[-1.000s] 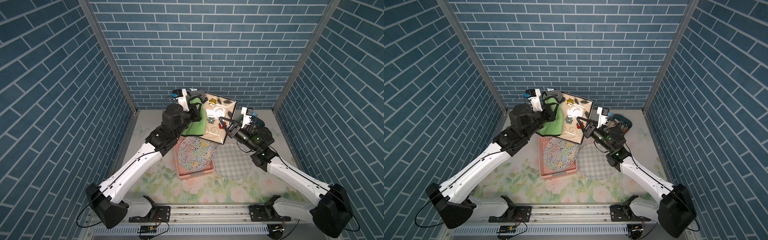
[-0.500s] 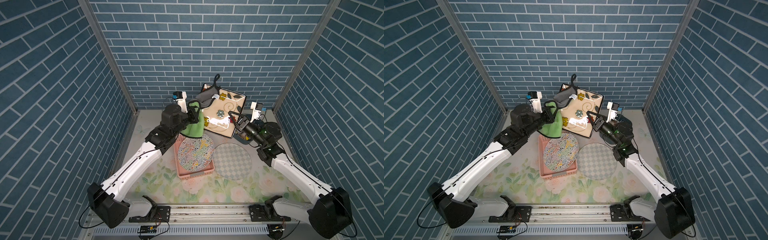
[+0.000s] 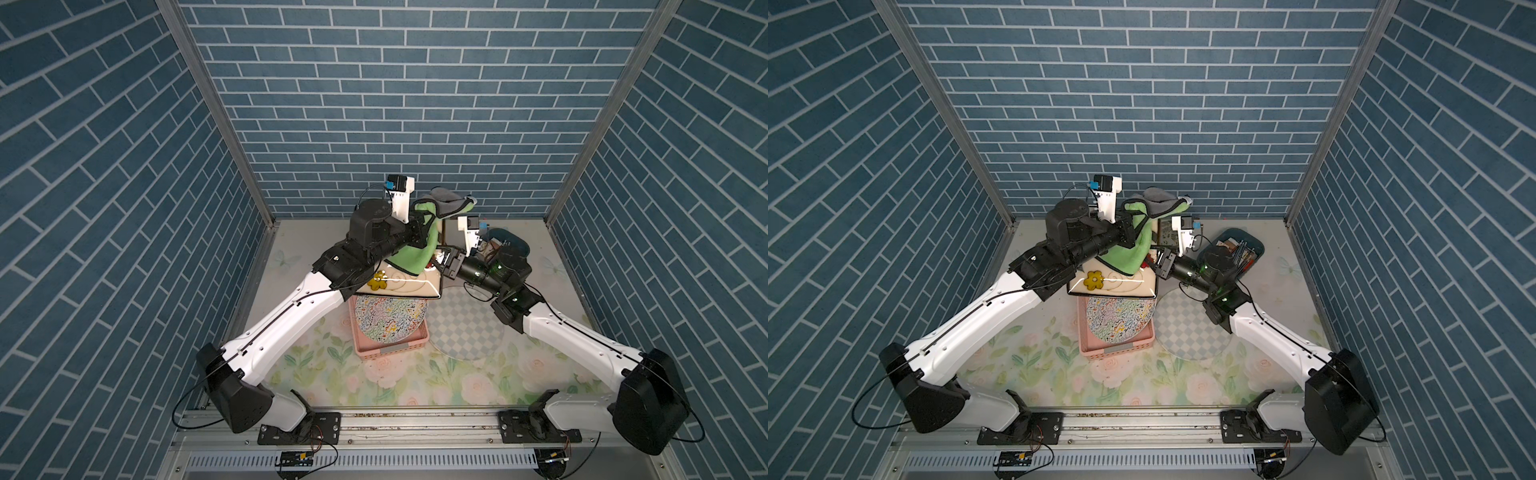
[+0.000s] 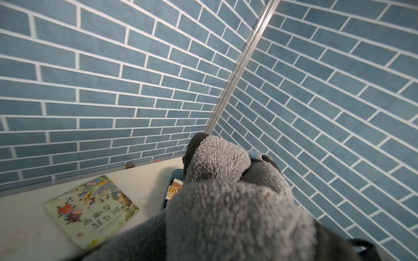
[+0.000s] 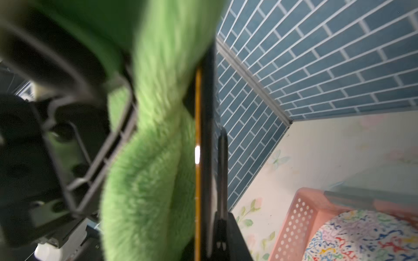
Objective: Wipe the wet plate dry
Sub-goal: Wipe the plate with towel.
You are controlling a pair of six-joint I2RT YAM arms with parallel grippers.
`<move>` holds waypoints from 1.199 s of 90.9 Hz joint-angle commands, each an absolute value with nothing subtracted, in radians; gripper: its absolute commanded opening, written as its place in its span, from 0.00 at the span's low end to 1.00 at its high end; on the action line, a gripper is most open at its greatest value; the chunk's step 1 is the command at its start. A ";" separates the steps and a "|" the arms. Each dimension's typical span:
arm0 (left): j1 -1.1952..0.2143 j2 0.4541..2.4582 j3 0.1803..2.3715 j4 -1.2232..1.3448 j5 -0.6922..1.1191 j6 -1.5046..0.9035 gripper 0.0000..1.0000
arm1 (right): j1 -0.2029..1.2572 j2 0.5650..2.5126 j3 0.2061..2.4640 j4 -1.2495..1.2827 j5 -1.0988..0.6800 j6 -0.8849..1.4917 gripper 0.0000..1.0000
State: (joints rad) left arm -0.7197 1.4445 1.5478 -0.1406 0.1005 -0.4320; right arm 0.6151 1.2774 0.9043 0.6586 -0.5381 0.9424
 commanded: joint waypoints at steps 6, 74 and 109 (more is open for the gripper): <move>-0.701 1.421 1.476 -0.223 0.129 -0.374 0.00 | 0.597 1.156 0.968 0.978 -0.524 0.950 0.00; -0.822 1.478 1.314 -0.162 -0.041 -0.551 0.00 | 0.535 1.188 0.948 1.171 -0.446 1.134 0.00; -0.525 1.435 1.450 -0.092 0.338 -0.593 0.00 | 0.642 1.161 0.936 0.996 -0.669 0.988 0.00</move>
State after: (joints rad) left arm -0.4942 1.3479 1.4063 -0.0834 0.1818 -0.6167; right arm 0.5728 1.2583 0.8734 0.7013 -0.4393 0.9375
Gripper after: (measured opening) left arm 0.161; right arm 0.158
